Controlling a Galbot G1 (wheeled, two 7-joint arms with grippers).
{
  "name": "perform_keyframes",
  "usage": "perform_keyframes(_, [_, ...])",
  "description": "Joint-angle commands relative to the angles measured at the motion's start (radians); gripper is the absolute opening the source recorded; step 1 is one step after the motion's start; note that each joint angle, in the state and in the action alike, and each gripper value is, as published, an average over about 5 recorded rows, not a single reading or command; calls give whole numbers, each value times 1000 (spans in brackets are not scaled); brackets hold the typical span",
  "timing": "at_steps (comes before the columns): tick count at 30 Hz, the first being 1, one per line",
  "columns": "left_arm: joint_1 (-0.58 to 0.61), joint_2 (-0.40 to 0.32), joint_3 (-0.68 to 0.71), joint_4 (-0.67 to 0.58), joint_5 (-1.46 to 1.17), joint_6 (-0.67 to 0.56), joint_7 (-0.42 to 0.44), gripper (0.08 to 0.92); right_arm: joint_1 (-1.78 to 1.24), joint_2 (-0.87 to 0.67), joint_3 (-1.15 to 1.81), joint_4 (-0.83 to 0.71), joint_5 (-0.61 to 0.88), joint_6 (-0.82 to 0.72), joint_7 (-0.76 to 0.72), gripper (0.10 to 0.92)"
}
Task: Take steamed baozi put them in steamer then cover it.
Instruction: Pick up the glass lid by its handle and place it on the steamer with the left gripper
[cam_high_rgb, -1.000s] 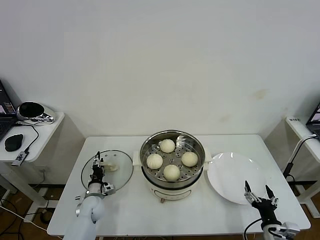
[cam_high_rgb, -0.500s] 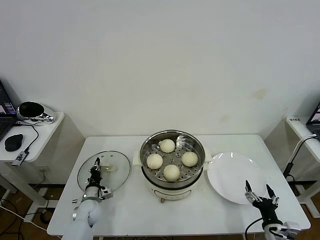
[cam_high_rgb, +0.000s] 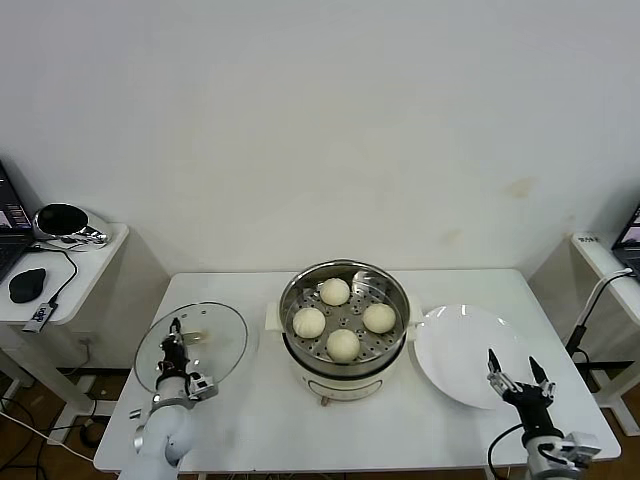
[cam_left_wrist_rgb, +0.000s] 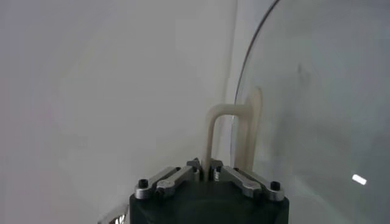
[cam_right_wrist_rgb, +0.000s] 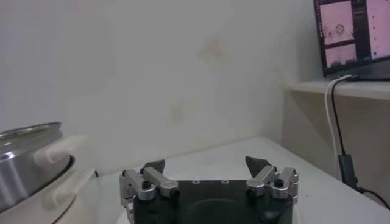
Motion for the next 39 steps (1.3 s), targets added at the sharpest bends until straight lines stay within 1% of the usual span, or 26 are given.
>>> perform_keyframes(1, [151, 8, -21, -387, 29, 280, 111, 149, 9, 0, -8, 19, 4, -22, -3, 823])
perform_keyframes(4, [170, 25, -9, -453, 57, 352, 123, 149, 13, -3, -10, 22, 4, -23, 0, 823])
perform_keyframes(5, [172, 30, -2, -477, 77, 380, 139, 149, 14, -4, -11, 22, 4, -23, 0, 823])
perform_keyframes(7, [168, 32, 16, -533, 122, 420, 198, 149, 17, -6, -12, 22, -2, -25, 1, 823])
perform_keyframes(10, [150, 10, 42, -603, 197, 440, 288, 149, 18, -3, -15, 29, -32, -30, 3, 823])
perform_keyframes(14, [115, -26, 121, -632, 272, 439, 326, 149, 6, 13, -22, 59, -80, -39, -2, 823])
perform_keyframes(20, [42, -73, 271, -613, 325, 439, 359, 149, -6, 41, -27, 86, -118, -44, -5, 823])
perform_keyframes(26, [-36, -129, 348, -596, 379, 438, 409, 149, -12, 55, -22, 79, -139, -38, -5, 823])
perform_keyframes(30, [-92, -148, 393, -537, 382, 438, 415, 149, -10, 63, -23, 64, -149, -35, -5, 823])
perform_keyframes(33, [-135, -160, 460, -471, 373, 439, 408, 149, -4, 71, -22, 59, -149, -39, -6, 823])
perform_keyframes(39, [-223, -210, 559, -368, 370, 440, 409, 149, -5, 88, -11, 57, -150, -37, -6, 823])
